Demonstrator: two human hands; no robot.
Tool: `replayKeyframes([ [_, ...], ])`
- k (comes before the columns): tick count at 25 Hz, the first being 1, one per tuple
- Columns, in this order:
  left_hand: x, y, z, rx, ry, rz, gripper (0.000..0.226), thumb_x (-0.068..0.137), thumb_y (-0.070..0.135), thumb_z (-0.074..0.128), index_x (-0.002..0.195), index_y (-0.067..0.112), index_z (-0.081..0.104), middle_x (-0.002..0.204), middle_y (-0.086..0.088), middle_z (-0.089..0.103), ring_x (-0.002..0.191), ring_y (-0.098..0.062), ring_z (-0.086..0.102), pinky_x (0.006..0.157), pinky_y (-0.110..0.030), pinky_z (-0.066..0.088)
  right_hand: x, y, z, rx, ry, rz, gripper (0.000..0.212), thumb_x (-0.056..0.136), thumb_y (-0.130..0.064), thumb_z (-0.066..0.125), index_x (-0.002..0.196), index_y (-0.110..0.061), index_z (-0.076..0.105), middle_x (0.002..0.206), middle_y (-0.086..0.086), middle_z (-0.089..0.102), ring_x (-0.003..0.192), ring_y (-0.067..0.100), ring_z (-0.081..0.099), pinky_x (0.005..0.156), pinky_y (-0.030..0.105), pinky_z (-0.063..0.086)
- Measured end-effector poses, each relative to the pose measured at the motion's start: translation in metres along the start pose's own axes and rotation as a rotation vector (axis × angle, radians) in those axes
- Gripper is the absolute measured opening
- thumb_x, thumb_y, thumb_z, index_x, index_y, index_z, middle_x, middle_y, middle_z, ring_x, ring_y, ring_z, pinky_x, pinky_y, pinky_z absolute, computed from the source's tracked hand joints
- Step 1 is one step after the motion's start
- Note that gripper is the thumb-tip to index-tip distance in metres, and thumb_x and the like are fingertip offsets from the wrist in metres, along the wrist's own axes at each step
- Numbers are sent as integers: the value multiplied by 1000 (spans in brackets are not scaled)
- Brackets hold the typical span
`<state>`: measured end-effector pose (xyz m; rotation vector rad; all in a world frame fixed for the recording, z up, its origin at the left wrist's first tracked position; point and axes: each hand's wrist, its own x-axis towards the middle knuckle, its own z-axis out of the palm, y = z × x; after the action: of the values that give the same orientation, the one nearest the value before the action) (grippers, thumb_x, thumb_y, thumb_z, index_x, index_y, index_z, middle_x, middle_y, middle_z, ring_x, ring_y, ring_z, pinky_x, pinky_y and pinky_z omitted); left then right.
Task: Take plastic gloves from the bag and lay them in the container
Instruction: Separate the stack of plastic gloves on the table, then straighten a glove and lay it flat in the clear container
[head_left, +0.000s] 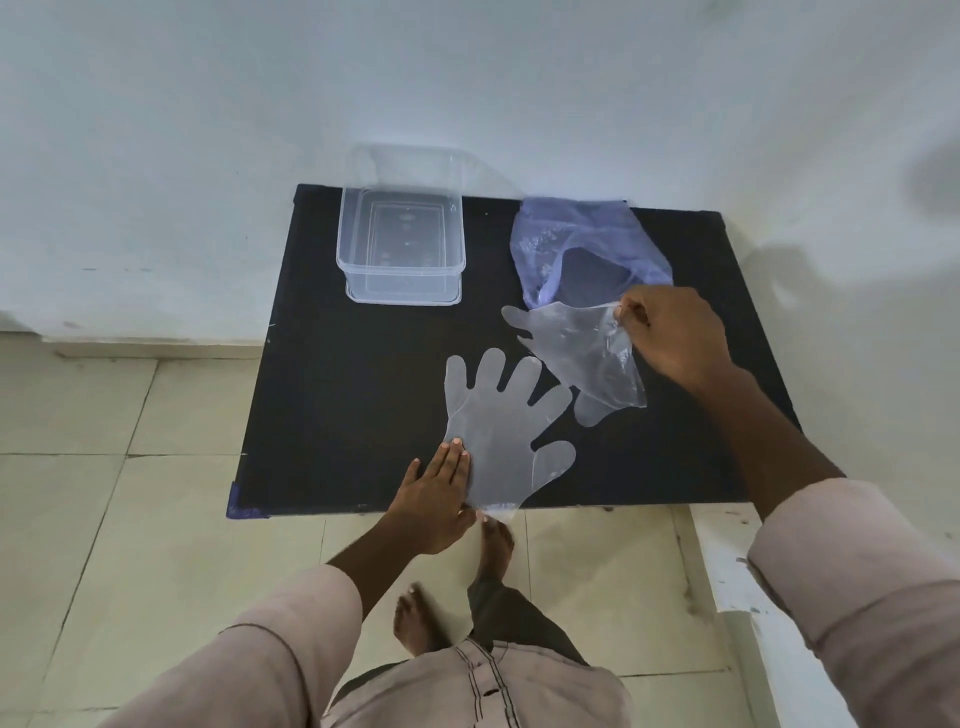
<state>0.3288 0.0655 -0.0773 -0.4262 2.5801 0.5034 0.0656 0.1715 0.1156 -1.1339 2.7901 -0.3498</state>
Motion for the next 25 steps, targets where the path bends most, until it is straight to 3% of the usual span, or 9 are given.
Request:
replayKeyframes([
  [2,3,0,-3,-60,-51,-22,81,95,57,35,154,12,1,165,-7,0,151,-30,1,120,-53,11,-1,0,-10,1,-31,-56,28,99,-21,46,110,-1,63,106,25,67,96,40,63,88,50,50],
  [5,6,5,-39,-469,-27,-118,66,88,46,57,143,20,32,153,-10,39,135,-32,43,112,-51,36,0,-1,-27,-45,-101,-217,25,97,-27,48,84,-15,65,80,8,66,74,25,63,75,44,55],
  [8,11,21,-107,-482,353,-79,72,83,40,68,144,20,36,152,-6,40,137,-29,40,112,-47,33,2,-7,-41,-98,-178,-334,35,95,-30,49,60,-30,46,63,-4,52,59,14,52,59,27,42],
  [11,8,47,-180,-397,668,116,81,76,49,74,144,23,39,154,-3,38,144,-25,29,116,-46,23,2,-21,-57,-148,-183,-414,30,94,-35,50,65,-32,46,69,-7,53,64,14,52,55,20,32],
  [16,11,59,-230,-732,589,336,33,77,36,77,105,18,74,111,-3,73,105,-22,64,100,-48,46,-3,-44,-80,-4,-227,-496,27,92,-35,56,65,-40,54,63,-11,54,61,10,54,57,28,38],
  [19,7,54,-238,-1007,544,318,17,81,30,75,88,15,79,89,-6,77,91,-27,69,93,-47,52,-18,-27,-82,440,-101,-317,15,86,-39,64,93,-26,66,89,-3,69,84,13,65,76,27,48],
  [21,-1,49,-242,-1129,535,280,14,83,26,74,86,14,79,90,-5,78,96,-25,70,95,-40,50,-36,-10,-69,748,-115,-124,49,73,-44,73,117,-29,59,116,-2,66,105,12,63,92,29,48],
  [23,-6,44,-244,-1183,519,261,11,83,23,74,85,14,79,90,-3,78,97,-19,71,95,-33,49,-49,-6,-47,768,-216,-7,70,67,-47,79,129,-28,51,128,-2,60,115,15,60,97,34,49],
  [25,-9,38,-244,-1216,511,261,11,83,22,74,87,14,79,92,-6,78,94,-18,71,93,-30,50,-47,-11,-28,811,-183,75,61,73,-42,76,127,-23,54,123,-3,62,109,13,62,89,30,52],
])
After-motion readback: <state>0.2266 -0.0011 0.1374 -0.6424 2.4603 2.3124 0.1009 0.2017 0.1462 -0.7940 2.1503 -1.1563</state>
